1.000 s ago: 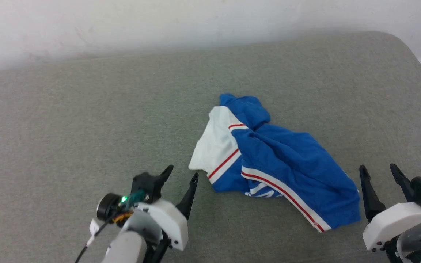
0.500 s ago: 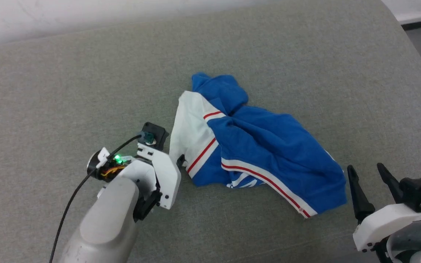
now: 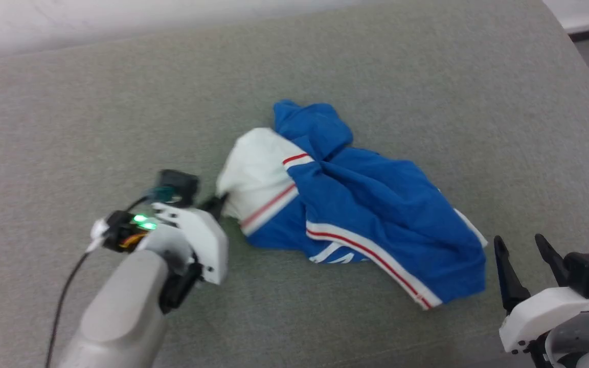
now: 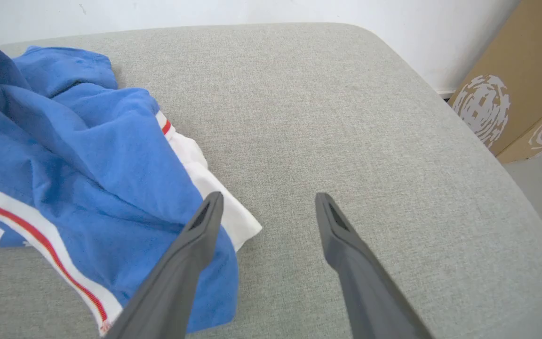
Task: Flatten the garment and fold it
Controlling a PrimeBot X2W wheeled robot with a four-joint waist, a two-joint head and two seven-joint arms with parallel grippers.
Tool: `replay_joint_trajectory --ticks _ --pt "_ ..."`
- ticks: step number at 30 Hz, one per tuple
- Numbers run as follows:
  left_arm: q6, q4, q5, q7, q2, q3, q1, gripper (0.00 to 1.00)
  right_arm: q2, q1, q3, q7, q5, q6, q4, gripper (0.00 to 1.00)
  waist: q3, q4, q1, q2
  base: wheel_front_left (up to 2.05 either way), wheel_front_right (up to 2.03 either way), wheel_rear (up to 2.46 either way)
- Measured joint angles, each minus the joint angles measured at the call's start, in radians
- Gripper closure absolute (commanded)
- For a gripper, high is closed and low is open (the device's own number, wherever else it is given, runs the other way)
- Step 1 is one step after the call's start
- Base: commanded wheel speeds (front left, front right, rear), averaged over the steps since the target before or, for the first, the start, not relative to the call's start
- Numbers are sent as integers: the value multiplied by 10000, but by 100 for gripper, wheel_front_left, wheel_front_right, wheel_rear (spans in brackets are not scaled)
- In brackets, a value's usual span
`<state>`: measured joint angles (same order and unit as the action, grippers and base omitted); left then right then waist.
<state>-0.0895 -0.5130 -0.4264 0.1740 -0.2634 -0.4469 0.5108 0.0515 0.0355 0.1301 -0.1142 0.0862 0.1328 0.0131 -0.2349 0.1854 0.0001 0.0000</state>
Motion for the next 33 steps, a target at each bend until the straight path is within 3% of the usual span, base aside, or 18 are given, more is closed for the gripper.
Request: replay_joint_trajectory --ticks 9,15,16,17,18,23,27,33 --pt "1127 855 -157 -3436 -566 1528 -1113 100 2 126 59 -180 -151 0 -6 0 576 -894 -1 0 0 0 0" --pt "1714 625 -491 -4107 -662 2318 -2561 100 0 151 -44 -349 -165 0 -105 0 931 -1495 -2 0 0 0 0" --pt "1779 418 -581 -4036 -648 2336 -2804 90 0 180 -59 -364 -165 0 -150 0 987 -1576 -2 0 0 0 0" --pt "1802 245 -614 -3988 -631 2332 -3003 24 0 213 -73 -403 -169 0 -186 0 1039 -1649 -2 0 0 0 0" --pt "1822 92 -648 -3992 -602 2343 -3143 0 -2 244 -82 -435 -182 0 -221 0 1087 -1715 -2 0 0 0 0" --pt "1904 167 -665 -4219 -424 2562 -3210 0 -2 313 -113 -464 -355 0 -230 0 1290 -1987 -2 0 0 0 0" --pt "1868 1697 -194 -4303 -155 3160 -3202 0 2 286 -173 -777 -629 0 -6 0 1412 -2218 -2 0 0 0 0" --pt "1319 3480 878 -4311 593 3534 -3830 0 98 213 -947 -2986 -874 0 -474 0 1550 -2644 -2 0 0 0 0"
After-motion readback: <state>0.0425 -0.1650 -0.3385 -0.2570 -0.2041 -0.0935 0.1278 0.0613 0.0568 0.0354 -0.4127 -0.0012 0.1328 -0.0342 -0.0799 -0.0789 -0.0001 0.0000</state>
